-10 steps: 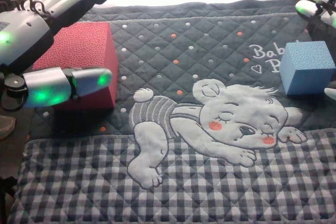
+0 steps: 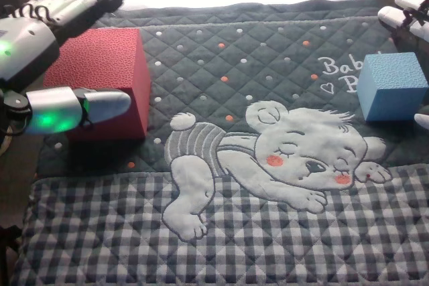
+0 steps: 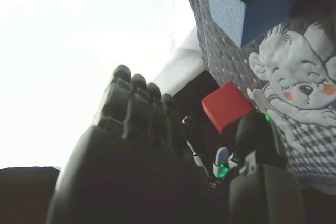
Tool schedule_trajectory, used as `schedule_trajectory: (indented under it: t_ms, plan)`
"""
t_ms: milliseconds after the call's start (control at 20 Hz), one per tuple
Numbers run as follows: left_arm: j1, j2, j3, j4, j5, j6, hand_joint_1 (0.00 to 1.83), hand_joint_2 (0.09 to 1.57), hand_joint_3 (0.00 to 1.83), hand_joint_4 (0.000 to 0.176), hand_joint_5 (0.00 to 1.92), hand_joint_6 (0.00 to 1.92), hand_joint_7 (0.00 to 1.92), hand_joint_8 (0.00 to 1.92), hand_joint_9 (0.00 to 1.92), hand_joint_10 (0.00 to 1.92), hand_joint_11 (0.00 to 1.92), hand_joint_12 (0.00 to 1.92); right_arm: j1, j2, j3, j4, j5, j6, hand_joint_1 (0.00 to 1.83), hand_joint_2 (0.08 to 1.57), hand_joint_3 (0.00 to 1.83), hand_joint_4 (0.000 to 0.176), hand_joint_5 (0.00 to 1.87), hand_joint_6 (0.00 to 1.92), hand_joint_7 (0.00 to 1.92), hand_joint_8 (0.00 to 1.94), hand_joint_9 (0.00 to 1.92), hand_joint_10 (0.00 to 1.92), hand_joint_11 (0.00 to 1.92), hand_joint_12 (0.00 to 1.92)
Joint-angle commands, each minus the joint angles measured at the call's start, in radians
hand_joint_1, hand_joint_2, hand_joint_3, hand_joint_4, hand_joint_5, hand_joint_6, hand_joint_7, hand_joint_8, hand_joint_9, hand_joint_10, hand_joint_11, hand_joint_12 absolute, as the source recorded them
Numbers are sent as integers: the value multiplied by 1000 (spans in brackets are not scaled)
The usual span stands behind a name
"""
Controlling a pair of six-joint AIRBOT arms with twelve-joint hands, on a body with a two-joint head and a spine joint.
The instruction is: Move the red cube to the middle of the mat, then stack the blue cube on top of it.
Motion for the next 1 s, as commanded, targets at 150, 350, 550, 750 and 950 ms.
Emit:
schedule_trajectory:
  t_ms: [150, 350, 550, 750, 950]
  plan:
    - [-31, -21, 37, -41, -38, 33, 575, 978, 0, 141, 0, 0, 0, 0, 0, 0, 0, 0, 7, -9, 4, 12, 138, -3, 475, 1269, 2, 0, 0, 0, 0, 0, 0, 0, 8, 276]
    - [-61, -64, 81, -69, 33, 33, 744, 875, 0, 172, 0, 0, 0, 0, 0, 0, 0, 0, 4, -19, 6, 21, 143, -3, 432, 1280, 0, 0, 0, 0, 0, 0, 0, 0, 0, 52]
    - [-120, -124, 141, -75, 124, 33, 908, 891, 0, 144, 0, 0, 0, 0, 0, 0, 6, 3, -4, -23, 6, 28, 143, -3, 472, 1273, 0, 0, 0, 0, 0, 0, 0, 0, 0, 95]
    - [-143, -157, 178, -76, 199, 33, 1314, 1082, 15, 86, 287, 988, 211, 1231, 243, 1476, 232, 1826, -6, -27, 6, 29, 143, -3, 533, 1270, 0, 0, 0, 0, 0, 0, 0, 0, 0, 0]
    - [-138, -139, 143, -49, 148, 32, 1442, 1102, 3, 103, 149, 1618, 82, 1615, 162, 1857, 291, 1921, -16, -27, 4, 34, 144, -2, 473, 1290, 7, 0, 0, 0, 0, 0, 0, 0, 0, 0]
